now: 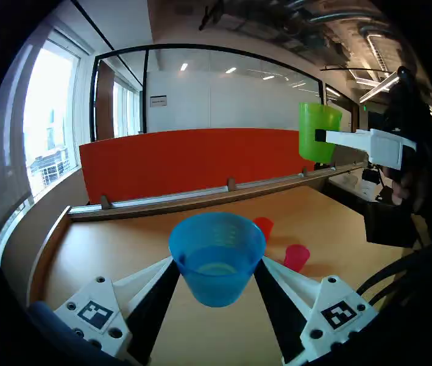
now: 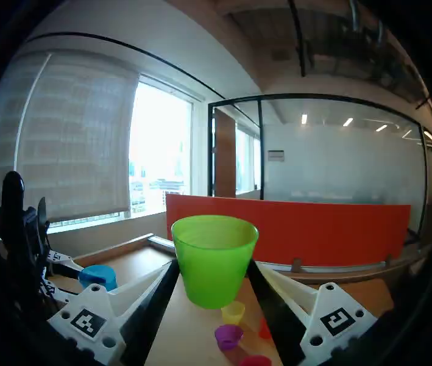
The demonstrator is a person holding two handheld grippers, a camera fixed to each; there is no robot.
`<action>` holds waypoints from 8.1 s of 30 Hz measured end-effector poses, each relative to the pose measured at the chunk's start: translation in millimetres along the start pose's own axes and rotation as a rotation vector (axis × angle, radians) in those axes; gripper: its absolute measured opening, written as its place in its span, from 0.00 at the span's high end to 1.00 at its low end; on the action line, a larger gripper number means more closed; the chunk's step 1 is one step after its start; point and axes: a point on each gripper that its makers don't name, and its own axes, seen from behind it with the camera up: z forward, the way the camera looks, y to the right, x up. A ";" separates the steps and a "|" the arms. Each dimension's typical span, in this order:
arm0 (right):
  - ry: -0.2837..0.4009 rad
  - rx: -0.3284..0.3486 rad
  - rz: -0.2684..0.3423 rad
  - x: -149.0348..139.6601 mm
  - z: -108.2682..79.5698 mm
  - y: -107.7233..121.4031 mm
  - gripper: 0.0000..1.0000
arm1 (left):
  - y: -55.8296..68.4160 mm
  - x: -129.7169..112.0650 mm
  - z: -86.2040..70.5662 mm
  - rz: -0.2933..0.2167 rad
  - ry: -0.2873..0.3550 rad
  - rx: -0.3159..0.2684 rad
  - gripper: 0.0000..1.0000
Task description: Pour water
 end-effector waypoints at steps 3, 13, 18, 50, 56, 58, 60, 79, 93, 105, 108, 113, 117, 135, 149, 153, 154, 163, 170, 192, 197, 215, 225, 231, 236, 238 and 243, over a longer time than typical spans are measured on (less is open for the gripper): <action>0.013 -0.006 0.003 6.3 -10.8 2.9 0.15 | 6.2 3.1 -1.8 0.003 0.004 -0.009 0.19; 0.016 -0.028 -0.017 12.0 -39.7 11.2 0.15 | 20.7 11.2 -7.4 0.007 0.014 -0.031 0.19; 0.014 -0.035 -0.011 10.1 -50.1 13.8 0.15 | 26.7 11.8 -8.9 0.009 0.012 -0.040 0.19; 0.013 -0.074 -0.023 11.6 -79.4 35.3 0.15 | 44.8 18.8 -10.5 0.017 0.011 -0.068 0.19; 0.011 -0.061 -0.016 6.4 -84.5 36.2 0.16 | 52.6 29.1 -9.8 0.013 0.021 -0.095 0.19; 0.010 -0.055 -0.013 4.6 -86.8 36.1 0.16 | 55.9 35.1 -9.1 0.015 0.027 -0.107 0.19; 0.009 -0.050 -0.014 2.9 -89.1 35.6 0.16 | 59.4 41.5 -8.0 0.020 0.032 -0.120 0.19; -0.021 -0.018 -0.056 -24.8 -108.9 25.6 0.16 | 95.6 105.4 -4.5 0.141 0.073 -0.241 0.19; -0.043 0.024 -0.045 -43.1 -112.7 12.2 0.16 | 125.0 136.6 -2.2 0.300 0.103 -0.293 0.19; -0.049 0.054 -0.041 -49.7 -109.4 7.3 0.16 | 145.4 149.1 10.1 0.389 0.118 -0.325 0.19; -0.053 0.060 -0.041 -50.4 -108.4 6.1 0.16 | 147.6 150.0 12.5 0.403 0.119 -0.329 0.19; -0.058 0.070 -0.043 -51.4 -106.8 3.1 0.16 | 148.6 152.1 14.8 0.442 0.124 -0.332 0.19; -0.059 0.077 -0.044 -51.5 -105.4 1.1 0.16 | 147.2 153.0 16.2 0.495 0.131 -0.326 0.19; -0.065 0.113 -0.058 -53.1 -102.0 -11.0 0.16 | 147.0 155.4 12.3 0.656 0.153 -0.313 0.19; -0.075 0.136 -0.068 -54.0 -99.1 -18.4 0.16 | 153.2 154.4 8.7 0.769 0.158 -0.304 0.19; -0.076 0.141 -0.067 -54.3 -98.2 -20.2 0.16 | 156.1 154.1 8.7 0.790 0.159 -0.306 0.19; -0.076 0.142 -0.067 -54.6 -98.0 -20.4 0.16 | 156.8 155.0 8.5 0.795 0.161 -0.305 0.19; -0.069 0.148 -0.066 -54.4 -97.1 -21.6 0.16 | 160.1 160.1 8.0 0.833 0.170 -0.298 0.19; -0.057 0.146 -0.064 -52.3 -96.2 -20.3 0.16 | 162.6 162.6 8.0 0.861 0.174 -0.299 0.19; -0.044 0.142 -0.063 -48.4 -94.6 -20.1 0.16 | 170.1 169.9 10.5 0.948 0.202 -0.302 0.19; -0.043 0.140 -0.064 -47.7 -94.9 -19.6 0.16 | 172.1 172.0 12.4 0.970 0.209 -0.300 0.19; -0.038 0.135 -0.063 -44.7 -95.9 -17.5 0.16 | 176.7 177.1 13.2 1.025 0.227 -0.292 0.19; -0.036 0.132 -0.063 -44.3 -95.4 -15.8 0.16 | 180.3 179.7 13.0 1.062 0.239 -0.293 0.19; -0.034 0.130 -0.065 -44.9 -95.9 -15.0 0.16 | 181.2 178.6 13.2 1.081 0.239 -0.292 0.19; -0.033 0.129 -0.064 -45.1 -96.5 -14.5 0.16 | 182.3 178.8 11.9 1.094 0.243 -0.292 0.19; -0.031 0.129 -0.064 -44.8 -96.7 -14.6 0.16 | 183.1 179.3 11.3 1.103 0.246 -0.290 0.19; -0.026 0.130 -0.064 -43.9 -96.7 -14.7 0.16 | 185.8 180.1 9.1 1.132 0.254 -0.287 0.19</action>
